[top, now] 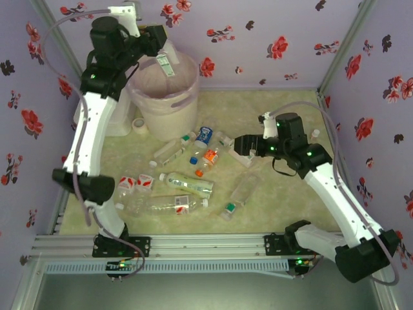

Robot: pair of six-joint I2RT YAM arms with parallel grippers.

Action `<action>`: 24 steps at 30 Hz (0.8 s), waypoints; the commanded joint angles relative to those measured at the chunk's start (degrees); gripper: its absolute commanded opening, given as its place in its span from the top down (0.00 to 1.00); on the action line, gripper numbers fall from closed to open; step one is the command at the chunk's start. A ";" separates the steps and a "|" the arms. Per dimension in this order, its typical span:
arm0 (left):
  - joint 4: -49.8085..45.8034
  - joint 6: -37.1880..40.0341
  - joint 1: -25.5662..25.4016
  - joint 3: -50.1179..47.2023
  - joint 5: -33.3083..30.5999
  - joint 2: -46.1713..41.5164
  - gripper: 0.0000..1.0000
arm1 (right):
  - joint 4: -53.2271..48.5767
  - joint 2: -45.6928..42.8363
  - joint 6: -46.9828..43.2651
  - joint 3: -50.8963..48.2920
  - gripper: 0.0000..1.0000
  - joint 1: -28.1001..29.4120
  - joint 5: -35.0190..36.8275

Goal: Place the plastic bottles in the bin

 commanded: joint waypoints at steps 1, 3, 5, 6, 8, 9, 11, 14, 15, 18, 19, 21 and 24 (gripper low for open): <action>-7.97 3.46 1.62 10.09 -1.48 8.35 1.00 | -7.72 -2.42 0.86 0.02 0.01 -0.18 6.23; -12.45 4.16 1.84 18.48 -1.65 15.02 1.00 | -9.14 -4.20 0.69 -0.94 0.01 -0.14 7.83; -15.25 5.08 1.84 23.79 -2.09 20.26 1.00 | -9.84 -5.30 0.44 -1.79 0.01 -0.16 8.57; -15.99 5.79 1.88 24.90 -2.79 22.16 1.00 | -10.54 -5.39 0.27 -1.67 0.01 -0.15 8.98; -16.08 6.58 1.87 24.18 -3.78 24.14 1.00 | -12.35 -5.50 -0.27 -1.17 0.01 -0.06 10.08; -15.91 6.57 1.93 23.30 -3.75 25.02 1.00 | -12.94 -5.50 -0.53 -0.98 0.01 -0.11 10.80; -16.27 6.83 1.83 21.96 -2.70 26.45 1.00 | -13.57 -5.68 -1.58 -0.94 0.01 -0.09 11.94; -19.20 8.90 1.22 20.99 -2.43 28.56 1.00 | -13.78 -5.22 -4.98 -1.12 0.01 -0.08 13.44; -20.11 9.85 0.89 20.29 -2.59 28.89 1.00 | -13.75 -4.85 -6.47 -1.07 0.01 -0.11 13.84; -21.58 12.35 -0.09 17.02 -2.87 28.88 1.00 | -13.88 -2.16 -10.94 -0.64 0.01 -0.09 14.44; -21.76 12.82 -0.32 15.96 -2.87 28.91 1.00 | -13.95 -1.04 -12.33 -0.46 0.01 -0.11 14.89; -21.87 13.63 -0.63 13.80 -2.85 29.00 1.00 | -14.84 2.24 -15.50 0.34 0.01 0.00 16.81; -21.88 13.75 -0.71 11.91 -2.47 29.54 1.00 | -15.85 7.37 -21.16 1.34 0.01 0.36 19.76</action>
